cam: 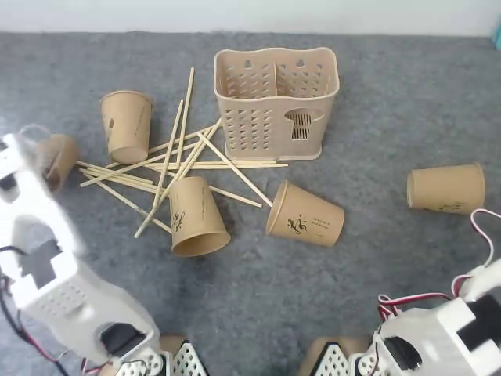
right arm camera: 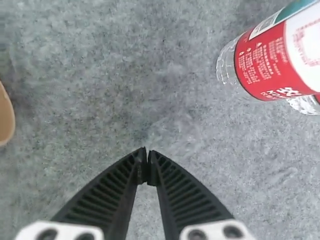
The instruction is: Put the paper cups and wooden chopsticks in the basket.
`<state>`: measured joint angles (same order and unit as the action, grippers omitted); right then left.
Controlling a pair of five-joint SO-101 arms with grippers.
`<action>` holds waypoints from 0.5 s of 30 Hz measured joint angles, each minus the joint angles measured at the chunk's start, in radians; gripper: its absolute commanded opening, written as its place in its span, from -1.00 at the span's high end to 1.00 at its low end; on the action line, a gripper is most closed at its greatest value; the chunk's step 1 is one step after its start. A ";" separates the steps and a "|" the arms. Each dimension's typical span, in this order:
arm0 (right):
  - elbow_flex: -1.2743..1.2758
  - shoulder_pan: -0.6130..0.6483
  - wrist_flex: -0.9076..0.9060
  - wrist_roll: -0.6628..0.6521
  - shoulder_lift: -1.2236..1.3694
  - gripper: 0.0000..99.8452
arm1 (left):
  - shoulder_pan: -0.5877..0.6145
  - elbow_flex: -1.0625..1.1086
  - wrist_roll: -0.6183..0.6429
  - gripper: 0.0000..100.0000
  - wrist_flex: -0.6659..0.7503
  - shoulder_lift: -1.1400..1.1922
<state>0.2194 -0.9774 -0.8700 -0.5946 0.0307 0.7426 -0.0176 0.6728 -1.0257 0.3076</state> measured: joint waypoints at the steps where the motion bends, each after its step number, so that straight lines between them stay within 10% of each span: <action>1: 0.015 0.000 0.017 0.000 0.000 0.98 | -0.017 0.000 0.014 0.97 0.020 -0.017; 15: 0.081 0.031 0.106 0.000 0.000 0.98 | -0.149 0.000 0.032 0.46 0.163 -0.060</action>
<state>0.3007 -0.9467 -0.7641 -0.5946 0.0307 0.5938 -0.0176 0.7050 -0.8631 0.2478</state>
